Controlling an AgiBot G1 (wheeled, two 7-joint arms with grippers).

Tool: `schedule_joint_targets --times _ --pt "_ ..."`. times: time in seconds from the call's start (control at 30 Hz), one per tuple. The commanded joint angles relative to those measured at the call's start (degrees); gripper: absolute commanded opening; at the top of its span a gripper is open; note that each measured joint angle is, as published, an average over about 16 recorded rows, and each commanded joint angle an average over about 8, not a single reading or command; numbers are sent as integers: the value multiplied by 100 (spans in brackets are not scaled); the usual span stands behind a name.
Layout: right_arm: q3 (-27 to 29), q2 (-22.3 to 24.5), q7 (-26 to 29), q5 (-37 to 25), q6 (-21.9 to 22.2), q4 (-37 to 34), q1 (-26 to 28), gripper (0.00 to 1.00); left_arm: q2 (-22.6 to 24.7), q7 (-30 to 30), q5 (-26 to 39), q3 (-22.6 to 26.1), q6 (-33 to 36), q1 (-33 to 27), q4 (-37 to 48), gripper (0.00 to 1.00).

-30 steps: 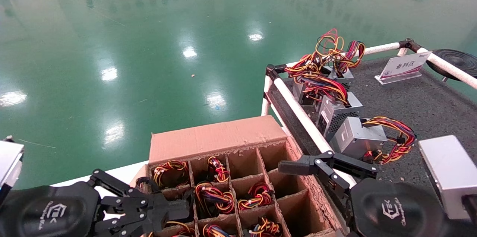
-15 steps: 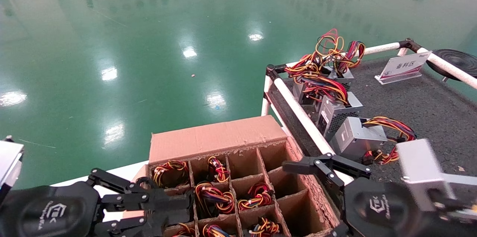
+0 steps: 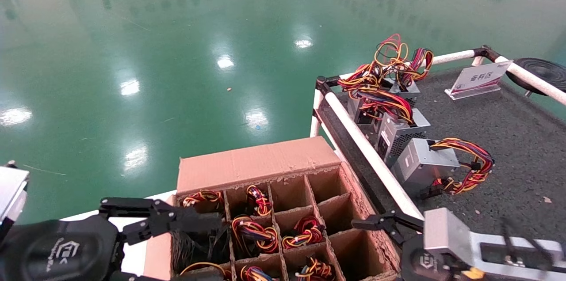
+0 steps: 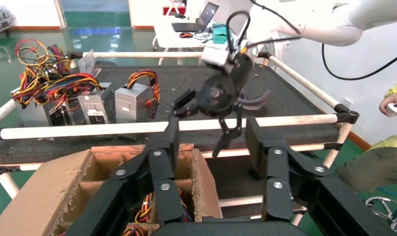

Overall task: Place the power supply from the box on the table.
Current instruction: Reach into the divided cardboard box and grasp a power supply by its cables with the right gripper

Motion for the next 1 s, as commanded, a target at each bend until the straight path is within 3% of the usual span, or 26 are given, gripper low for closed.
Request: schedule_joint_targets --times 0.03,0.57,0.6,0.83,0.87,1.0 --pt "-81 -85 -79 -186 35 -107 49 100 0 0 0 0 0 0 0 100" --pt "-587 -1233 -1802 -1243 -237 -1937 1331 97 -1 1 -1 2 -1 -1 0 100" --pt "-613 -1302 -1881 -1276 -269 -2059 1402 89 -1 1 -1 2 -1 -1 0 100" --pt "-785 -1710 -2366 -1557 -289 -2821 1789 5 -1 1 -2 3 -1 -1 0 100" --pt "-808 -1755 -2439 -1601 -279 -2919 1833 0 -1 2 -2 3 -1 -1 0 100" --pt "-877 -1907 -2707 -1727 -272 -3280 1986 0 -1 2 -2 4 -1 -1 0 100"
